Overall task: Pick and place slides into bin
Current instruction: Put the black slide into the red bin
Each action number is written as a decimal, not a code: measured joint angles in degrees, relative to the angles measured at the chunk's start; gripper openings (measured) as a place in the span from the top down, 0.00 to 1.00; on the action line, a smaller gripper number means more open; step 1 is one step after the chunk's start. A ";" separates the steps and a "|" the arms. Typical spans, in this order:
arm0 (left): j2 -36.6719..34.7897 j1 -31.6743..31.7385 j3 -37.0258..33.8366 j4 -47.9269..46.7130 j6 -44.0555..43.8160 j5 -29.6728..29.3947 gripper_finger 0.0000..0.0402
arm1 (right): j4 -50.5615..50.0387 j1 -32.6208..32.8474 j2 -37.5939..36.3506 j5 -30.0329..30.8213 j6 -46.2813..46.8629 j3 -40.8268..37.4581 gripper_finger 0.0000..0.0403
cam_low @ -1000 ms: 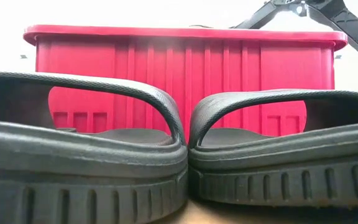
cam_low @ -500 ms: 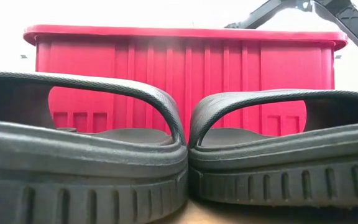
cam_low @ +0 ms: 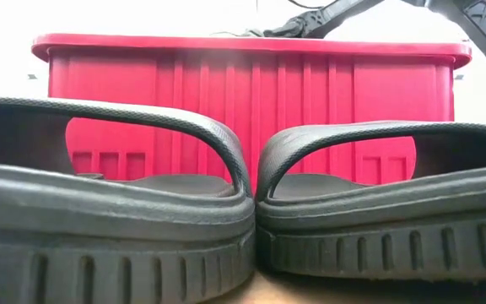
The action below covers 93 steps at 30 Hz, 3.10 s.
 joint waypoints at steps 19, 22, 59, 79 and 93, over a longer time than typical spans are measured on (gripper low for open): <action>-0.10 3.90 -8.89 -0.31 -0.43 -3.35 0.99 | 2.65 0.67 -8.97 7.34 3.59 -0.04 1.00; -1.04 7.70 -14.55 1.27 -0.74 -3.58 1.00 | 2.94 1.83 -14.18 7.34 3.63 -0.07 1.00; 24.11 36.45 -39.78 28.34 -21.89 27.29 1.00 | -9.65 11.74 -30.76 23.92 8.60 -0.07 1.00; 34.89 35.27 -39.80 29.28 -22.91 33.01 1.00 | -12.75 9.91 -33.20 23.89 4.33 -0.11 1.00; 35.12 33.49 -39.80 30.77 -23.72 32.00 1.00 | -15.67 9.01 -36.94 23.89 2.60 -0.07 1.00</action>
